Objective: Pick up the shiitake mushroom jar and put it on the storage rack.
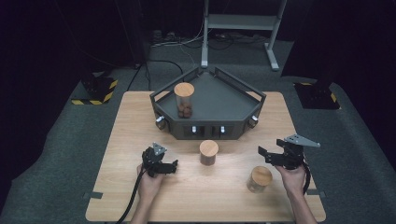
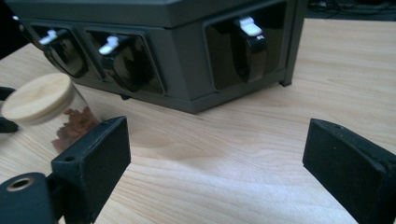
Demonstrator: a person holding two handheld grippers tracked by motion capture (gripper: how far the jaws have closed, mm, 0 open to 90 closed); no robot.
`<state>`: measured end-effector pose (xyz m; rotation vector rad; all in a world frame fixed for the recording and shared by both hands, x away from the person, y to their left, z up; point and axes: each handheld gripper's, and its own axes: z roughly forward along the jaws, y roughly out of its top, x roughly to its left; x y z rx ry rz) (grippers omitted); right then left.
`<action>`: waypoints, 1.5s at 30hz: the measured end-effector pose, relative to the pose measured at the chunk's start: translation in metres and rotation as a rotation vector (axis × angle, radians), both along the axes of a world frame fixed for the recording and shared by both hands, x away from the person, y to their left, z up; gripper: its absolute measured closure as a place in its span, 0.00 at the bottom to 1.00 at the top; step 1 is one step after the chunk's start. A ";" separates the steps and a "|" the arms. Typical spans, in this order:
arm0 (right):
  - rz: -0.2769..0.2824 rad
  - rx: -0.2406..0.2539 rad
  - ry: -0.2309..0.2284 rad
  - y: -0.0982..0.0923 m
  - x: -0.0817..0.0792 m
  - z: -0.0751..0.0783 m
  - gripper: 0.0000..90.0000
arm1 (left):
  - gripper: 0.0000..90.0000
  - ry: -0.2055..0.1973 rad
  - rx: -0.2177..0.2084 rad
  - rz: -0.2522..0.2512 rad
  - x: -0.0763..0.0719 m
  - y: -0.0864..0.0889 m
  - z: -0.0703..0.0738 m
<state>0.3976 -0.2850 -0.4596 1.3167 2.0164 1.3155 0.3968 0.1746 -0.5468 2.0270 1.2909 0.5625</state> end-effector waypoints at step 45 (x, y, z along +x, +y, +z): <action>0.193 0.052 -0.036 0.095 -0.001 0.037 0.09 | 0.07 0.000 0.000 0.000 0.000 0.000 0.000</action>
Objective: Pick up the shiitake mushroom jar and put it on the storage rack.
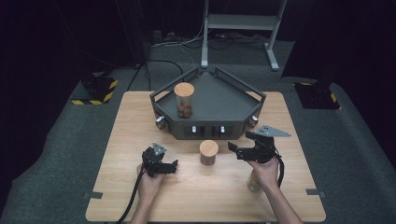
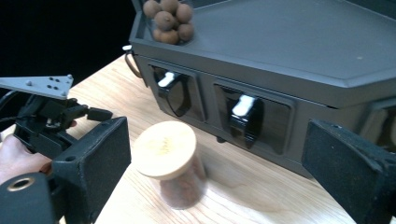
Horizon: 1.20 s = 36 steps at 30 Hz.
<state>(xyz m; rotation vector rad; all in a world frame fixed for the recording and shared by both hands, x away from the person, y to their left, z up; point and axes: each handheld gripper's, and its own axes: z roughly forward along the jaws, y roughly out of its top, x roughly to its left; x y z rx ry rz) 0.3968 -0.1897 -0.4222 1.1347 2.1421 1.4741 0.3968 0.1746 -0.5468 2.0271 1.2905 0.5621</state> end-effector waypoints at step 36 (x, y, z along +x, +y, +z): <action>-0.008 -0.036 0.071 0.063 -0.002 -0.036 0.09 | 0.07 0.000 0.000 0.000 0.000 0.000 0.000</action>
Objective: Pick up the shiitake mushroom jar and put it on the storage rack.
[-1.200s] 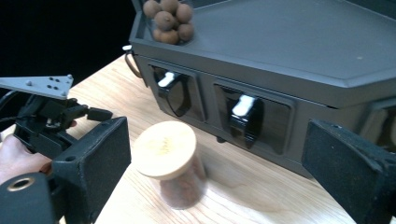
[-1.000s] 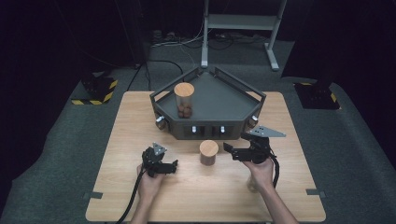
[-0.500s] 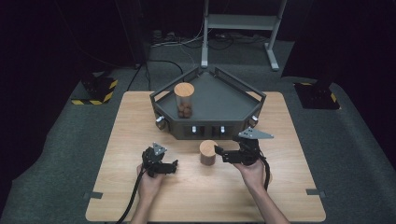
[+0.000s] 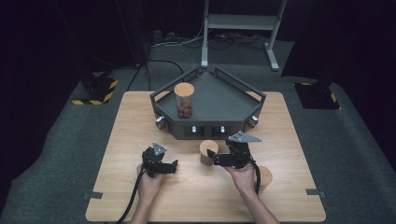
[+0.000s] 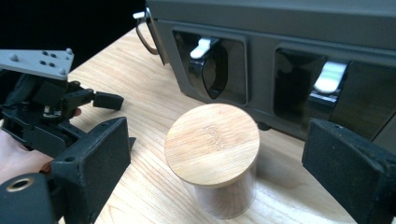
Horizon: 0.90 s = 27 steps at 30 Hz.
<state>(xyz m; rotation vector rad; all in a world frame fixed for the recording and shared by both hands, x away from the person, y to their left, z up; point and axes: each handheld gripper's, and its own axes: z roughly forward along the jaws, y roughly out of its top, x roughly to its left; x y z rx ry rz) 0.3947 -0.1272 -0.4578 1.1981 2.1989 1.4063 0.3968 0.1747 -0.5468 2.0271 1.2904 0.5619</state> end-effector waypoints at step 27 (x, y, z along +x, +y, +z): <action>-0.107 -0.122 0.056 0.038 0.001 -0.048 0.13 | 0.07 0.000 -0.001 0.000 0.000 0.000 0.000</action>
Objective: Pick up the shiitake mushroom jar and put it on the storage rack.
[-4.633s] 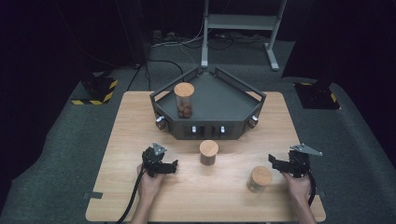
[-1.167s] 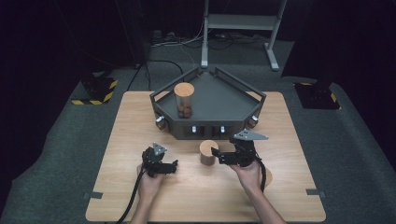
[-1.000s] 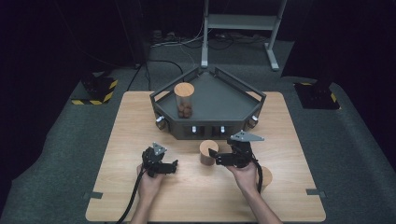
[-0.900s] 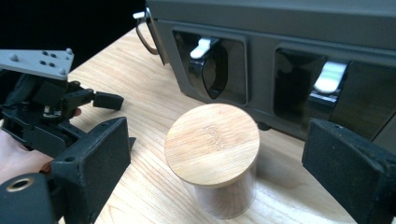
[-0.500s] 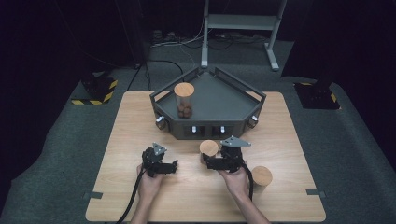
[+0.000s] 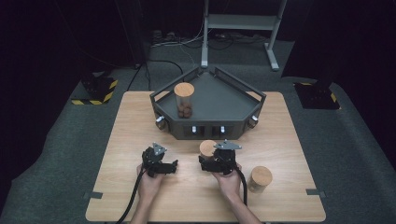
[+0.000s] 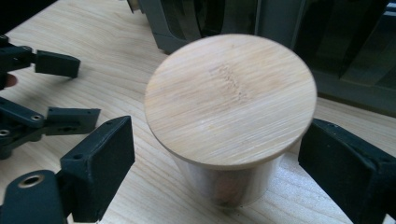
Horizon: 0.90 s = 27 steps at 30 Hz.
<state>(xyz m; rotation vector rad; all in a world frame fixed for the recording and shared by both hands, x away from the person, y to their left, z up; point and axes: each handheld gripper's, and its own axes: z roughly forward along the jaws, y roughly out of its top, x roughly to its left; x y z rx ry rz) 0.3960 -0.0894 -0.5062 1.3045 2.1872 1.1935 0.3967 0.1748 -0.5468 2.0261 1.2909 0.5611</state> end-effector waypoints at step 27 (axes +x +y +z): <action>-0.054 -0.037 -0.040 0.011 0.007 -0.017 0.25 | 0.07 0.000 0.001 -0.001 0.000 0.000 0.000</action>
